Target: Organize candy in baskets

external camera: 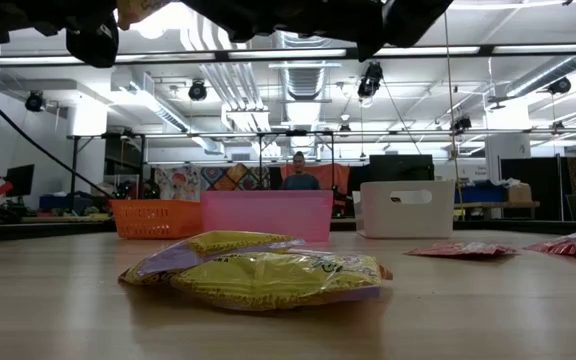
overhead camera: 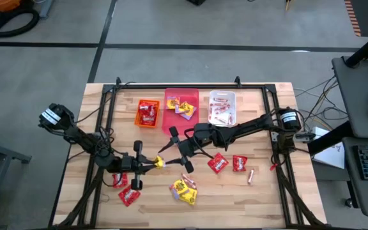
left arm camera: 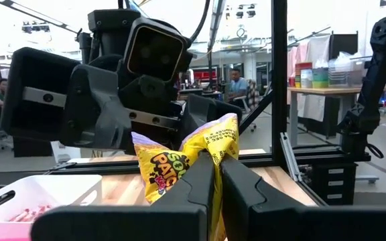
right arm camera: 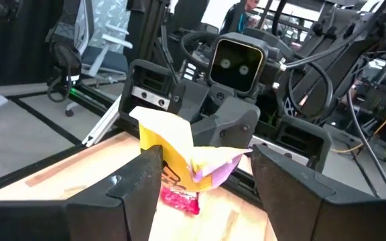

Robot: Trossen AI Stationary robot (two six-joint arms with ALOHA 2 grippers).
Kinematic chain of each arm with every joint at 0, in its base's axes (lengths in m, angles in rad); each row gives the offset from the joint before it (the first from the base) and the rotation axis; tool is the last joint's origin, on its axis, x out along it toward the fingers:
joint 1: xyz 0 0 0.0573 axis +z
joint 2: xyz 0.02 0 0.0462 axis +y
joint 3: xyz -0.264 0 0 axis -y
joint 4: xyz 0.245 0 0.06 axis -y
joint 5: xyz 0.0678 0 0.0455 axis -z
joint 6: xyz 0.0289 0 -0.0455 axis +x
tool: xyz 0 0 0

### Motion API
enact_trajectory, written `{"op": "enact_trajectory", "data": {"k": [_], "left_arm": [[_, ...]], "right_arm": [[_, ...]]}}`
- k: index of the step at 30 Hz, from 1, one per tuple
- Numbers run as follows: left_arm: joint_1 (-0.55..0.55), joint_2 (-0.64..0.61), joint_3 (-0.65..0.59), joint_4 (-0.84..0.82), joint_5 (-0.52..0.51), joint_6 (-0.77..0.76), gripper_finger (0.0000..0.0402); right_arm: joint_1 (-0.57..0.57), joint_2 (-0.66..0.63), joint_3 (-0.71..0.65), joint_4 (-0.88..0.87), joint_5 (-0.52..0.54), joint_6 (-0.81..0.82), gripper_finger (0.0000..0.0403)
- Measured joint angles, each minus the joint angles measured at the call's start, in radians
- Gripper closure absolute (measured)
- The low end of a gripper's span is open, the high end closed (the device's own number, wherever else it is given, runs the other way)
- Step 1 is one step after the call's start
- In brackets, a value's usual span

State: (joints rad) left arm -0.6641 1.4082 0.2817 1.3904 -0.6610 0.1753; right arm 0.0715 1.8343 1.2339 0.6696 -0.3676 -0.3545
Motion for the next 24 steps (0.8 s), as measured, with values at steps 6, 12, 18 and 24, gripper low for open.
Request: {"op": "enact_trajectory", "data": {"k": [6,12,18,24], "left_arm": [[0.007,0.0,0.0,0.001,0.0,0.0,0.0401],[0.017,0.0,0.0,0.009,0.0,0.0,0.0401],[0.018,0.0,-0.001,0.01,-0.001,0.0,0.0401],[0.021,0.0,-0.001,0.012,-0.004,-0.001,0.0401]], "right_arm": [[0.0,0.0,0.003,-0.003,-0.006,-0.017,0.0184],[-0.001,0.0,0.005,-0.007,-0.006,-0.082,0.0184],[-0.001,0.0,0.005,-0.01,-0.006,-0.103,0.0186],[0.0,0.0,0.005,-0.021,-0.009,-0.131,0.0237]]}}
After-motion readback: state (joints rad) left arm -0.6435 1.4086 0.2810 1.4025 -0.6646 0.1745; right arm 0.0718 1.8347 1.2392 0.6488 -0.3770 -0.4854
